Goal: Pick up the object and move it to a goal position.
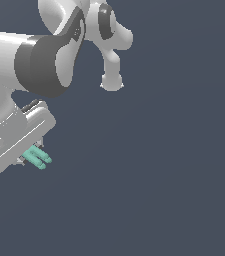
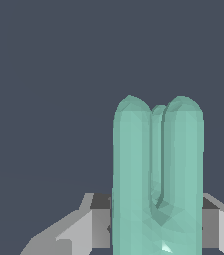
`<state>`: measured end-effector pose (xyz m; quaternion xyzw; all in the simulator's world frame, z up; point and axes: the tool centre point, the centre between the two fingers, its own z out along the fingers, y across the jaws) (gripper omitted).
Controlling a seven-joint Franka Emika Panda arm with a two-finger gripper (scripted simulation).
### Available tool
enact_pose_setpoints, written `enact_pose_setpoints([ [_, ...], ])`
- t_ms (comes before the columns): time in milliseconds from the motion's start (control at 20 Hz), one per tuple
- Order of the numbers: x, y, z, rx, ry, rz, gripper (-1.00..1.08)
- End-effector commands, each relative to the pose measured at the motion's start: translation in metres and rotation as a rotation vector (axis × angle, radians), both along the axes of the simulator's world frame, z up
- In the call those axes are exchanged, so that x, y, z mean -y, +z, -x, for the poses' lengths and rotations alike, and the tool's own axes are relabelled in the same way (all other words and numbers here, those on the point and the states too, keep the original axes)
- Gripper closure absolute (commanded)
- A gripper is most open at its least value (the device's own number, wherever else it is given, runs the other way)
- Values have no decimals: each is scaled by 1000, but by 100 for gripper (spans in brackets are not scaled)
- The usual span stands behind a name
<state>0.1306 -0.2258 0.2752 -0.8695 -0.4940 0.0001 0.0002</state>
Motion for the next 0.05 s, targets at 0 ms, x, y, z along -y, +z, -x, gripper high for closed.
enact_pose_setpoints([
  [0, 0, 1, 0, 0, 0, 0, 108],
])
